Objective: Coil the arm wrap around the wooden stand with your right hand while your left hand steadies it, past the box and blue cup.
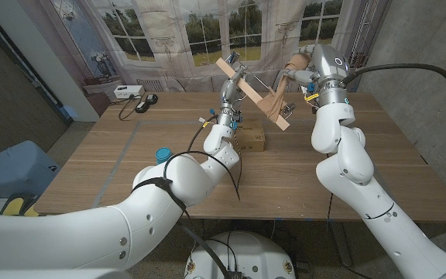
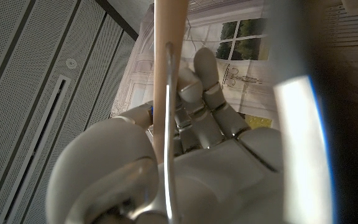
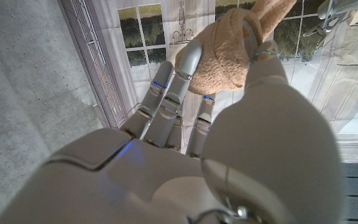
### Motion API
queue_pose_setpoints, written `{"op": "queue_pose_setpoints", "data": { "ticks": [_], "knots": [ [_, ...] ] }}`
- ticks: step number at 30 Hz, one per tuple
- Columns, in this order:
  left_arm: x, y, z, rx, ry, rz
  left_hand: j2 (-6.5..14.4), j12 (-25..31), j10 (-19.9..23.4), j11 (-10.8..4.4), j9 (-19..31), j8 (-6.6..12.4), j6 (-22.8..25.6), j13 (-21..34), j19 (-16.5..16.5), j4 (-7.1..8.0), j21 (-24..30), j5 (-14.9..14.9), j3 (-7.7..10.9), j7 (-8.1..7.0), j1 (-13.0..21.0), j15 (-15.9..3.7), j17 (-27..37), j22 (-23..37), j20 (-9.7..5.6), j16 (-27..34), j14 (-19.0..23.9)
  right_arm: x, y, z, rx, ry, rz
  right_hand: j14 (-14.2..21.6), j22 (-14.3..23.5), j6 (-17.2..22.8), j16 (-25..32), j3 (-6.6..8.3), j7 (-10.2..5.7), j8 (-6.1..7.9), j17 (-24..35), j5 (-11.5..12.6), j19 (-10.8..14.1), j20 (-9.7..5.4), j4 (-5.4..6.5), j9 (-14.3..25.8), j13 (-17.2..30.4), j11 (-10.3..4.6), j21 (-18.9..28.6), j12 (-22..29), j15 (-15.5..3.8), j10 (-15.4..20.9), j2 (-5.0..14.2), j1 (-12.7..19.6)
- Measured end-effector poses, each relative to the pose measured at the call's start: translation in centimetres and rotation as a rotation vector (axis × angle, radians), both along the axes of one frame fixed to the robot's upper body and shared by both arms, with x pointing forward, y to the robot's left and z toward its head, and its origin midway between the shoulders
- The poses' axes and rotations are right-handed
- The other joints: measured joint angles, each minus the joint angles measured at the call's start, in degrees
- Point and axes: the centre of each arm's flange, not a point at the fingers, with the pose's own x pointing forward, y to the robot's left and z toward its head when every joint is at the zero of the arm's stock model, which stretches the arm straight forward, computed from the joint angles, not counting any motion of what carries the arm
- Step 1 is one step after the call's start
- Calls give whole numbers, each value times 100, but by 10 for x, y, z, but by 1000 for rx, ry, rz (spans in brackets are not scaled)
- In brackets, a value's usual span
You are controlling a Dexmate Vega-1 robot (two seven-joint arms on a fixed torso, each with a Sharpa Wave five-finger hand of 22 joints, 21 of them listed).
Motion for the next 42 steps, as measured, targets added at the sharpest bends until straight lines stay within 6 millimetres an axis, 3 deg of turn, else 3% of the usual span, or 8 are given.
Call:
{"op": "queue_pose_setpoints", "data": {
  "ticks": [2,6,10,13,19,24,29,42],
  "knots": [
    [-1,1,0,-3,-7,3,0,0,0,0,0,0,0,0,0,0,0,0,0,0,0,0,0,-4,0,0,0,1,0,0,1,8,1,-141,-7,-332,-263,-71,-112,6,-241,-1,-39,-19,109,-24,-105,-109,-75,-247,43,-109,199,-23],
    [-4,3,-2,-12,-23,10,0,0,0,0,-11,42,-1,0,0,0,0,0,0,0,0,1,0,-7,0,0,0,3,0,-1,1,33,-1,-1371,-16,-496,-894,-334,-249,84,-763,6,-238,-10,415,-43,-304,-431,-334,-816,188,-432,586,-74],
    [-6,5,-3,-19,-37,18,0,0,0,0,-12,43,-1,0,0,0,0,0,0,0,0,1,0,-17,0,0,0,6,0,-1,-1,66,-4,-2533,-16,-766,-1179,-607,-364,81,-1147,114,-566,279,602,-55,-452,-854,-690,-1332,490,-854,932,-41],
    [-7,5,-5,-21,-43,20,0,0,0,0,-20,43,-13,0,0,0,0,0,0,-11,0,1,0,-5,0,0,1,8,-1,-2,2,103,-10,-3135,-16,-1084,-1243,-839,-358,44,-1325,171,-818,413,754,-8,-537,-1014,-935,-1461,547,-1134,1148,-51],
    [-12,9,-6,-35,-71,36,0,0,0,0,-28,43,-13,0,0,0,0,0,0,-11,0,2,0,0,0,0,1,10,-3,2,2,157,-7,-3893,-16,-1543,-1193,-1244,-390,61,-1540,347,-1229,616,1085,4,-686,-982,-1360,-1490,593,-1777,1140,-896],
    [-16,13,-6,-47,-98,52,0,0,0,0,-41,43,-21,0,0,0,0,0,0,-19,0,11,2,-17,0,2,-7,13,-7,4,14,216,35,-4460,-15,-1910,-1166,-1554,-308,61,-1731,408,-1585,999,1459,-1,-795,-799,-1788,-1490,641,-2190,1154,-1686],
    [-19,17,-7,-57,-123,63,0,0,0,0,-46,84,-22,0,0,0,0,0,0,-18,0,11,2,0,0,2,-7,17,-12,5,31,256,91,-4763,-15,-2228,-1166,-1741,-277,25,-1870,452,-1853,1218,1520,0,-857,-660,-2063,-1490,811,-2407,1085,-2028],
    [-26,28,-15,-88,-165,93,0,0,-11,-11,-73,89,-22,0,0,0,0,0,0,-18,0,12,2,-17,0,2,-7,16,-14,-3,65,219,214,-4844,-15,-2228,-1130,-1764,-162,93,-1984,452,-1765,1196,1543,0,-884,-660,-2177,-1409,830,-2485,1250,-2181]
  ]
}}
